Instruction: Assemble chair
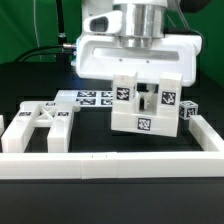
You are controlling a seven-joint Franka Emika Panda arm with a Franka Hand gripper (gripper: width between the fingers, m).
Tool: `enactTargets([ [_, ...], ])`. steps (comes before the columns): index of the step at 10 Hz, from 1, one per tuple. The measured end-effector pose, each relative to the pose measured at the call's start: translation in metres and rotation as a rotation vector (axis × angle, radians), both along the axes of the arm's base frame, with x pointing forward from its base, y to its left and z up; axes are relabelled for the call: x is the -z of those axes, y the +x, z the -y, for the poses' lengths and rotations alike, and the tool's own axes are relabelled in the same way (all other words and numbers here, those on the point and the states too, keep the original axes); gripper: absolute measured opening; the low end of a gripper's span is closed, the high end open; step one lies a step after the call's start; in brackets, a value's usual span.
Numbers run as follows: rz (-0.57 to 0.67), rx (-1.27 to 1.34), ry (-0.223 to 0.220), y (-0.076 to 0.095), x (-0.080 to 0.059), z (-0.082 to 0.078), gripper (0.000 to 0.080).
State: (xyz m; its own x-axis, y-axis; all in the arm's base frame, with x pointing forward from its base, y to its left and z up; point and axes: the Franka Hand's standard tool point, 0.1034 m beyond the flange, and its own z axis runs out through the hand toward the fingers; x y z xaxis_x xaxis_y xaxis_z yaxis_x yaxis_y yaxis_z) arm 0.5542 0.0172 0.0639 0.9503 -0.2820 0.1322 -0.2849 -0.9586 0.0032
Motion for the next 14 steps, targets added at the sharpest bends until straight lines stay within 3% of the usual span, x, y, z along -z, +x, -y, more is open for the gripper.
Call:
enactTargets([
  [2,-0.033,0.003,0.016,0.003,-0.002,0.003,0.0251],
  [5,-0.263,-0.044,0.086,-0.007,-0.003,0.001,0.0251],
  [8,-0.485,-0.069,0.173,-0.005,-0.017,0.004,0.0251],
  [12,-0.704,-0.054,0.213,-0.015,-0.011,0.013,0.0251],
  [14,-0.846,-0.074,0.270,-0.022,-0.016,0.008,0.0251],
])
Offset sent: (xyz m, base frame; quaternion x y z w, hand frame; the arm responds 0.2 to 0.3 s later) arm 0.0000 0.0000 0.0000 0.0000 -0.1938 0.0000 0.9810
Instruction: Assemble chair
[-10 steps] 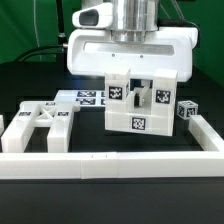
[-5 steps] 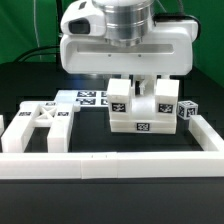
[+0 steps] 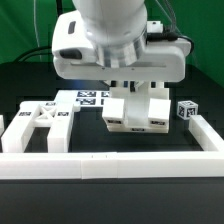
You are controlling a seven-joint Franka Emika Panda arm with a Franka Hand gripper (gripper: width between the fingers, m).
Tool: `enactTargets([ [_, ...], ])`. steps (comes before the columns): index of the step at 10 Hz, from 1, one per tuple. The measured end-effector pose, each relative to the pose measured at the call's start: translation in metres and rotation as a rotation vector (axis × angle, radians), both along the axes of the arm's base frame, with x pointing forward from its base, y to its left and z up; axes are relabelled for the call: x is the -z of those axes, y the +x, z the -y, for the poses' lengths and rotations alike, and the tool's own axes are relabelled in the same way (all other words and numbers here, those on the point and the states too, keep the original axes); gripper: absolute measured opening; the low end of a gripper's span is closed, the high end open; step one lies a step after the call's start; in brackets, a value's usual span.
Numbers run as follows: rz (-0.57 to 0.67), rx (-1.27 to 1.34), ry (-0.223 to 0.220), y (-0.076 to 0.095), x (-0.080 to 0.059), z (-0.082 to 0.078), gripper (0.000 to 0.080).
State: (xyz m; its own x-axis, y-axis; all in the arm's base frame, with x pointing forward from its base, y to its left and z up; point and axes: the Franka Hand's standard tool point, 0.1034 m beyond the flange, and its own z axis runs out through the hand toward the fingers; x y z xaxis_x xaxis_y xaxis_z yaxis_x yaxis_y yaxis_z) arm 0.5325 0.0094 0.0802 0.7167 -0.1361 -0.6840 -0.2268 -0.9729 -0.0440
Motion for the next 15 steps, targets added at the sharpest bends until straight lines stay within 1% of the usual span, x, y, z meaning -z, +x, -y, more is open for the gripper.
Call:
enactTargets([
  [1,-0.021,0.001,0.015,0.003,0.002,0.001,0.0251],
  [2,-0.119,0.017,0.039,-0.006,0.001,0.002,0.0251],
  [4,-0.275,0.045,0.057,-0.016,0.009,0.009,0.0251],
  [5,-0.324,0.049,0.064,-0.017,0.014,0.011,0.0251],
  [6,-0.305,0.048,0.062,-0.011,0.014,0.012,0.0256],
  [7,-0.298,0.050,0.060,-0.010,0.015,0.013,0.0429],
  [8,-0.303,0.054,0.059,-0.011,0.018,0.016,0.0429],
  [9,-0.304,0.061,0.058,-0.011,0.020,0.019,0.0590],
  [10,-0.302,0.068,0.058,-0.010,0.022,0.024,0.0632],
  [11,-0.301,0.074,0.058,-0.008,0.024,0.028,0.0632],
  [13,-0.302,0.094,0.040,-0.004,0.029,0.035,0.0646],
  [15,-0.302,0.101,0.029,-0.004,0.033,0.034,0.0649],
])
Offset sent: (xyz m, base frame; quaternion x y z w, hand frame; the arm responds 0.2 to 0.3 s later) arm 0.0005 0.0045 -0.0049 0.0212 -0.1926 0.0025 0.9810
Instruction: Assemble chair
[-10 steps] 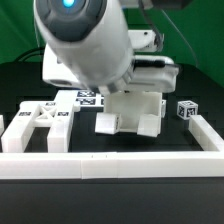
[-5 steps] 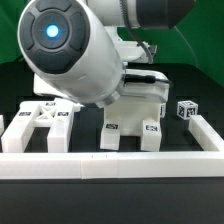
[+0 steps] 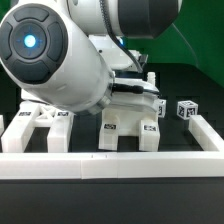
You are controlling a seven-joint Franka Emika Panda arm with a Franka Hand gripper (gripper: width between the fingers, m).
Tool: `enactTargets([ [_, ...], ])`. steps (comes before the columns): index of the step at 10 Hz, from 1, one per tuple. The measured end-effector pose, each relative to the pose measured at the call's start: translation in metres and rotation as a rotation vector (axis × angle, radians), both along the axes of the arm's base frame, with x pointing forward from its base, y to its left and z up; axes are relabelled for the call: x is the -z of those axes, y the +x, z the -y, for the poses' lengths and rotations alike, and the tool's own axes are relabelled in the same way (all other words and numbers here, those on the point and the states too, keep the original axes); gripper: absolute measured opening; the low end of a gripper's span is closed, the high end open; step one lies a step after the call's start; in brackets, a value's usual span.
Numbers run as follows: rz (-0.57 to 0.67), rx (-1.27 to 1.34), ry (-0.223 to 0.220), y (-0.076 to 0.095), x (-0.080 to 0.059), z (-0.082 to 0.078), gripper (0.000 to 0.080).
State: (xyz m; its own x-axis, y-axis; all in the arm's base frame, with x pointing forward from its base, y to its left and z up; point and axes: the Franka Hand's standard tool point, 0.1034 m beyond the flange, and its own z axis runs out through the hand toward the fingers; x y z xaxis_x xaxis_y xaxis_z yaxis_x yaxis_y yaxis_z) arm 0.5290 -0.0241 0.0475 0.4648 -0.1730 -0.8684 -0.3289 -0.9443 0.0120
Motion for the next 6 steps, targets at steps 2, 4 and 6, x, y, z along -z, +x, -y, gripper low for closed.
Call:
enactTargets([
  [2,0.053,-0.013,-0.029,0.007,0.004,0.003,0.0649],
  [4,0.126,-0.010,-0.048,0.018,0.008,0.005,0.0649],
  [6,0.273,0.002,-0.084,0.027,0.005,0.003,0.0649],
])
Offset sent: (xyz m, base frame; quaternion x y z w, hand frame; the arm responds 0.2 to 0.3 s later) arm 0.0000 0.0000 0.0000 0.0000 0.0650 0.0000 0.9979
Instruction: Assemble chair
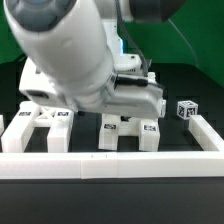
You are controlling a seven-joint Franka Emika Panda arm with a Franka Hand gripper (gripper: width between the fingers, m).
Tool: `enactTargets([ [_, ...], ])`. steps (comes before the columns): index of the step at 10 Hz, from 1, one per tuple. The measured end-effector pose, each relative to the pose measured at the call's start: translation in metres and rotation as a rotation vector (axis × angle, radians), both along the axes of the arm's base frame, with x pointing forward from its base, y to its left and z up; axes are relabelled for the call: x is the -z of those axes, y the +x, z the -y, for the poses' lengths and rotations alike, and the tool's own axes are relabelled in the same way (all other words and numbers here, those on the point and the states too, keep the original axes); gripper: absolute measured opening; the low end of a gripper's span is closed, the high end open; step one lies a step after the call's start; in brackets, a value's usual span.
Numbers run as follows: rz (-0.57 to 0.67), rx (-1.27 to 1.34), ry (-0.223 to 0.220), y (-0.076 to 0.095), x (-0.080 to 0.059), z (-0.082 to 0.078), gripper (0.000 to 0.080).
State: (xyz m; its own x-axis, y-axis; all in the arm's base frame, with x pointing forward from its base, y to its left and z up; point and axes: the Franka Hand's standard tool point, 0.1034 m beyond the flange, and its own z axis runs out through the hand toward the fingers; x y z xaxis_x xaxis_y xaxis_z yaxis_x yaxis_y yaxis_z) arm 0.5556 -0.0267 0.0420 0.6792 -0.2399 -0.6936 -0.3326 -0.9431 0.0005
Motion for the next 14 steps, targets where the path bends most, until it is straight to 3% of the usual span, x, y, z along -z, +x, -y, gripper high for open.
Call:
enactTargets([
  [2,0.165,-0.020,-0.010,0.015,-0.003,0.006,0.0649],
  [4,0.294,-0.044,-0.006,0.024,-0.019,0.022,0.0649],
  [5,0.401,-0.045,-0.035,0.033,-0.023,0.032,0.0649],
  [8,0.635,-0.060,-0.123,0.040,-0.021,0.039,0.0649],
  [9,0.715,-0.176,-0.109,0.036,-0.016,0.051,0.0649],
  [11,0.737,-0.326,-0.052,0.026,-0.011,0.072,0.0649],
  [14,0.736,-0.332,-0.050,0.024,-0.010,0.075,0.0649],
])
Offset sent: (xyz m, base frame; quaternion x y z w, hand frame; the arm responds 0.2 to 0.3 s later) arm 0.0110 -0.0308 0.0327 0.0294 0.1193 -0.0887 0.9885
